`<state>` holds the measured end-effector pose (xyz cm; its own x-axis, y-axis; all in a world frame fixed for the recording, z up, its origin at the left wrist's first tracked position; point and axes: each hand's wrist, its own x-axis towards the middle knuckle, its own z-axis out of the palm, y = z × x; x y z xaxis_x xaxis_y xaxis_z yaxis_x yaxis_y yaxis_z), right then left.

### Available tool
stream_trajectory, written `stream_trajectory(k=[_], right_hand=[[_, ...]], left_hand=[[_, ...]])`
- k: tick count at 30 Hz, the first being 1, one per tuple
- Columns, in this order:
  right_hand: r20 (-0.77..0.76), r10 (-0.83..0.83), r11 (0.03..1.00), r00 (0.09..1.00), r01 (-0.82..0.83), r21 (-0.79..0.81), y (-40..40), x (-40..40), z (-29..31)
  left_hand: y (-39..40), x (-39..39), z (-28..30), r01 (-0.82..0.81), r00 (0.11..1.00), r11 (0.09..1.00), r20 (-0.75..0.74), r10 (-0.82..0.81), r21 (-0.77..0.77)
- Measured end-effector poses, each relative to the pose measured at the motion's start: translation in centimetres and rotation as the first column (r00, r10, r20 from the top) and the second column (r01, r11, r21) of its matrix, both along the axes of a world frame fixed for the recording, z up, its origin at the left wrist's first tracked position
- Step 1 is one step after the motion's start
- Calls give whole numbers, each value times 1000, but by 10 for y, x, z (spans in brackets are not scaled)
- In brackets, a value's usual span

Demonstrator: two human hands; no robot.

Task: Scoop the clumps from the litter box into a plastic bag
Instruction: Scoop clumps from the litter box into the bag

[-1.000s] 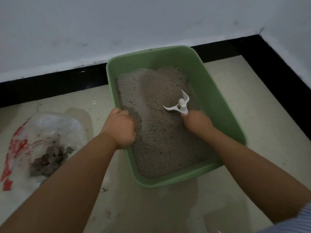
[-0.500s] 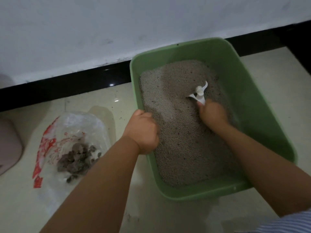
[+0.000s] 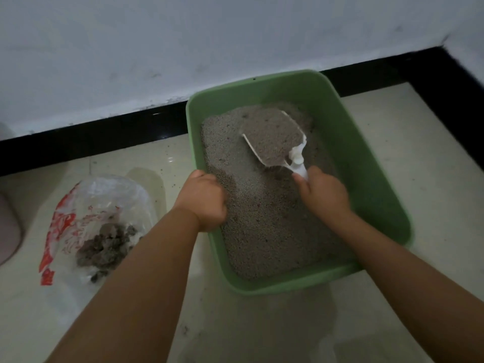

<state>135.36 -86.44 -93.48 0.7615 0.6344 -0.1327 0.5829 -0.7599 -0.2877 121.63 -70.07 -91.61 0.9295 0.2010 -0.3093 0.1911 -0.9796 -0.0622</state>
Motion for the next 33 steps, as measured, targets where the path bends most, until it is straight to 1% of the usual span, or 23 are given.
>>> stream_trajectory(k=[5,9,13,16,19,23,26,28,30,33], right_hand=[[-10,-26,998,1000,25,-55,-18,-18,7],[3,-29,999,1000,30,-29,-27,-23,16],[14,-11,998,1000,11,-59,-29,-20,18],[6,-38,999,999,39,-36,-29,-17,18],[28,-5,998,1000,7,-59,-30,-17,18],[-10,-59,998,998,59,-2,-23,-16,21],[15,-1,998,1000,2,-68,-20,-12,21],[12,5,997,1000,-4,-78,-18,-7,21],[-19,-15,996,1000,13,-86,-13,0,20],[-84,-25,991,996,14,-132,2,10,16]], left_hand=[[-1,0,2,-20,1000,1000,-18,20,19],[-2,0,3,-41,998,999,-38,42,29],[-3,-3,4,-50,997,998,-58,52,47],[-3,-4,5,-42,996,997,-75,46,59],[-2,-2,6,-42,996,998,-74,46,49],[-2,-1,5,-38,996,998,-77,41,40],[-2,-2,5,-30,997,999,-70,32,31],[-1,-1,5,-30,998,999,-57,31,13],[-1,-1,4,-21,999,1000,-42,21,2],[0,-1,3,-26,998,1000,-60,26,-6]])
